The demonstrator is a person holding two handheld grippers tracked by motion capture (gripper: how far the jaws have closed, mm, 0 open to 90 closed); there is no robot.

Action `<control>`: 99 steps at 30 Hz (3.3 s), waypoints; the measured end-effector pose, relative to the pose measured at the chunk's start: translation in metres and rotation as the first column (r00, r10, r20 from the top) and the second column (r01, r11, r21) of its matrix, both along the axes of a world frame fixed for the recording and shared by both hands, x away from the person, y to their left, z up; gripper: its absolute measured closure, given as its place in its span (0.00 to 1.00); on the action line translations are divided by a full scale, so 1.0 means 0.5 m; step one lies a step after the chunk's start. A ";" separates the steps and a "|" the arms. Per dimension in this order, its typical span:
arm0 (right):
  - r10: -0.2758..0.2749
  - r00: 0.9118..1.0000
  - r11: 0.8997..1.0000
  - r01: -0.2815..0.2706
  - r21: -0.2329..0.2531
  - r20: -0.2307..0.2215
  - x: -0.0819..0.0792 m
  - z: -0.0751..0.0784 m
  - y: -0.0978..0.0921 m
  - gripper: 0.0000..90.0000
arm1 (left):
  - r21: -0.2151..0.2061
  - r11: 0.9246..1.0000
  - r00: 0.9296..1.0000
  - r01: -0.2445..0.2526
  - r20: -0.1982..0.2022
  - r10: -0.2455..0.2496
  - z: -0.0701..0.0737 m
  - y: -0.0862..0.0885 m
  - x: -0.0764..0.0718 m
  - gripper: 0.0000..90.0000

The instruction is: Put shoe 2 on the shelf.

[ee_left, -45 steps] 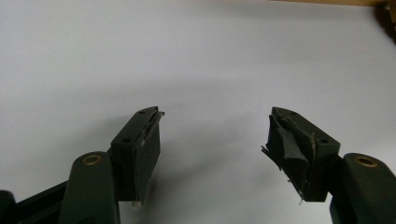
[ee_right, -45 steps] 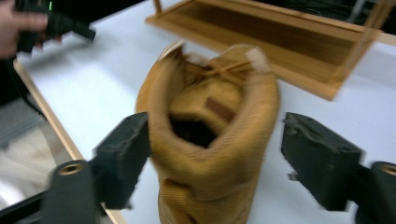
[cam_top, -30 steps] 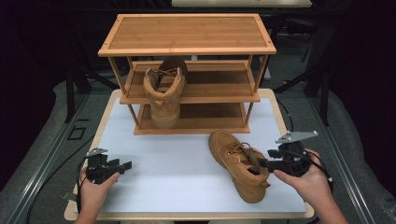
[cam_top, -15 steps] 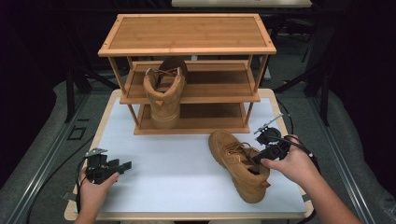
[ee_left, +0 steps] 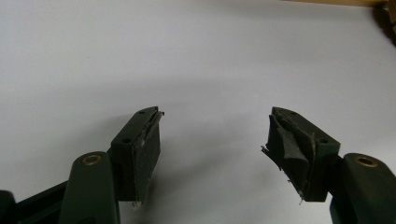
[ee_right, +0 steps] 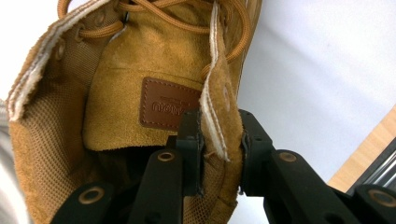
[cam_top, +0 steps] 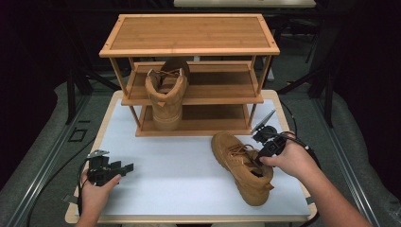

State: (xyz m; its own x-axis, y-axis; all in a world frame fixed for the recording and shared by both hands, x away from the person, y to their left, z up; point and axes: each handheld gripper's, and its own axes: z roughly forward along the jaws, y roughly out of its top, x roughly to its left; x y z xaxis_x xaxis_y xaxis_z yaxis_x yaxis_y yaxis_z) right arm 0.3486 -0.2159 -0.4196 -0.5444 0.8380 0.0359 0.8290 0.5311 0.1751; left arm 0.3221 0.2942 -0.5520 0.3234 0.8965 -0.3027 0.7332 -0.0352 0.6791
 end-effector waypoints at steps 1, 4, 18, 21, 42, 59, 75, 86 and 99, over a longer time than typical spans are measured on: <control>0.009 1.000 1.000 -0.009 0.003 -0.011 0.003 0.000 -0.001 0.82 | 0.000 1.000 1.000 0.000 0.000 0.000 0.000 0.000 0.000 0.38; 0.005 0.999 1.000 -0.005 -0.003 -0.040 0.010 0.001 0.000 0.82 | 0.000 1.000 1.000 0.001 0.000 -0.001 0.001 0.000 0.000 0.38; -0.007 0.998 1.000 0.008 0.016 -0.059 0.013 0.001 -0.001 0.87 | -0.004 1.000 1.000 0.001 -0.002 -0.001 0.000 0.000 0.001 0.38; -0.024 0.996 0.996 0.031 0.081 -0.082 0.017 -0.001 -0.015 0.89 | -0.006 1.000 1.000 0.000 -0.001 0.000 0.000 -0.001 0.001 0.38; -0.181 0.969 0.882 0.235 0.408 -0.169 -0.001 -0.004 -0.070 0.91 | 0.003 1.000 1.000 0.000 0.010 0.000 0.003 -0.006 0.001 0.38; -0.216 0.968 0.780 0.248 0.574 -0.123 -0.062 0.077 -0.056 0.91 | -0.002 1.000 1.000 0.011 -0.002 -0.011 0.000 -0.010 -0.002 0.38; -0.232 0.965 0.698 0.251 0.671 -0.119 -0.083 0.147 -0.052 0.90 | -0.002 1.000 1.000 0.008 0.002 -0.008 0.000 -0.010 -0.002 0.38; -0.245 0.963 0.658 0.248 0.711 -0.109 -0.087 0.191 -0.053 0.90 | -0.006 1.000 1.000 0.012 0.002 -0.012 0.003 -0.010 -0.003 0.39; -0.266 0.961 0.611 0.225 0.759 -0.070 -0.076 0.256 -0.055 0.90 | 0.006 1.000 1.000 0.017 0.009 -0.017 0.002 -0.016 -0.002 0.39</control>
State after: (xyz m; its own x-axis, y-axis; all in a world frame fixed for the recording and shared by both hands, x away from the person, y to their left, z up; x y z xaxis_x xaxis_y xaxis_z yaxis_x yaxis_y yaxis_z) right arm 0.3108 -0.2435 -0.2914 -0.3409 0.6300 0.6978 0.8883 -0.0270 0.4584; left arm 0.3210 0.2862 -0.5508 0.3418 0.8925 -0.2944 0.7260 -0.0518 0.6858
